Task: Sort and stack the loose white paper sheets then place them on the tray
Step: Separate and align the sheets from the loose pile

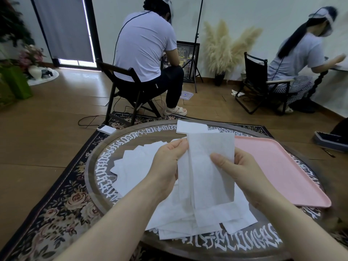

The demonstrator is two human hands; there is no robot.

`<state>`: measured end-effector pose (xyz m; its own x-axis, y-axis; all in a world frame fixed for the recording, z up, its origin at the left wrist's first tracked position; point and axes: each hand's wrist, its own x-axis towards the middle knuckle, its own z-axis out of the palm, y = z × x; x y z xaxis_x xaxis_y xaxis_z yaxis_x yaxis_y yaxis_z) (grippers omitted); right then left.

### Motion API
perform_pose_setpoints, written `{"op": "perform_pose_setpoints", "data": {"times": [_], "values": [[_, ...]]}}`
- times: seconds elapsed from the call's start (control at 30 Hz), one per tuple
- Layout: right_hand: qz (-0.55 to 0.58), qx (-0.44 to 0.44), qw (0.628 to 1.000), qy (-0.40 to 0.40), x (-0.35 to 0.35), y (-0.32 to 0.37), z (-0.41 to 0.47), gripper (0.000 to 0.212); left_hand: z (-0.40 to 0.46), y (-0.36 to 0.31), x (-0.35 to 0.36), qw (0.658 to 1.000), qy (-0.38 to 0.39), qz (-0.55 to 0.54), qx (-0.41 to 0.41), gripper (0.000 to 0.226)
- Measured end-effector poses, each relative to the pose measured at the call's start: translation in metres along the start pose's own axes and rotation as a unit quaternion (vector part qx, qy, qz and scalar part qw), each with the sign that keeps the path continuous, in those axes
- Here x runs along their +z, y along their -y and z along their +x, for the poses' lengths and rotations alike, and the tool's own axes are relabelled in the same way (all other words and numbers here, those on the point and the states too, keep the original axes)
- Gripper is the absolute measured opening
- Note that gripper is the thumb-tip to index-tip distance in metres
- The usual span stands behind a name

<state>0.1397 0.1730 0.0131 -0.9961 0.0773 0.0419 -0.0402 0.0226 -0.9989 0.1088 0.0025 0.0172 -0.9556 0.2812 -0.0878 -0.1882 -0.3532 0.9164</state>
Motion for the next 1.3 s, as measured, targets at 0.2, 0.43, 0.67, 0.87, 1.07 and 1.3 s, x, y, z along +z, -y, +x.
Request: {"op": "perform_pose_setpoints", "data": {"times": [0.2, 0.43, 0.67, 0.87, 1.07, 1.3], "values": [[-0.008, -0.005, 1.000, -0.007, 0.000, -0.001, 0.000, 0.020, -0.001, 0.001, 0.001, 1.000, 0.012, 0.003, -0.001, 0.023], [-0.031, -0.046, 0.998, -0.016, 0.004, 0.000, -0.002, 0.018, -0.001, 0.004, 0.000, 0.998, 0.002, 0.048, 0.051, 0.019], [-0.277, -0.195, 0.940, -0.045, -0.003, 0.011, 0.000, 0.034, -0.004, 0.005, -0.002, 0.984, 0.065, 0.155, 0.058, 0.026], [-0.252, -0.158, 0.954, -0.039, -0.013, 0.011, 0.004, 0.029, -0.004, 0.003, -0.004, 0.989, 0.052, 0.107, 0.089, 0.018], [-0.104, -0.111, 0.988, -0.018, -0.011, 0.006, 0.002, 0.030, -0.003, 0.004, -0.002, 0.991, 0.045, 0.070, 0.104, 0.022], [0.068, -0.038, 0.996, 0.052, -0.004, 0.000, 0.003, 0.030, 0.000, 0.005, 0.000, 0.993, 0.006, 0.018, 0.113, 0.026]]}}
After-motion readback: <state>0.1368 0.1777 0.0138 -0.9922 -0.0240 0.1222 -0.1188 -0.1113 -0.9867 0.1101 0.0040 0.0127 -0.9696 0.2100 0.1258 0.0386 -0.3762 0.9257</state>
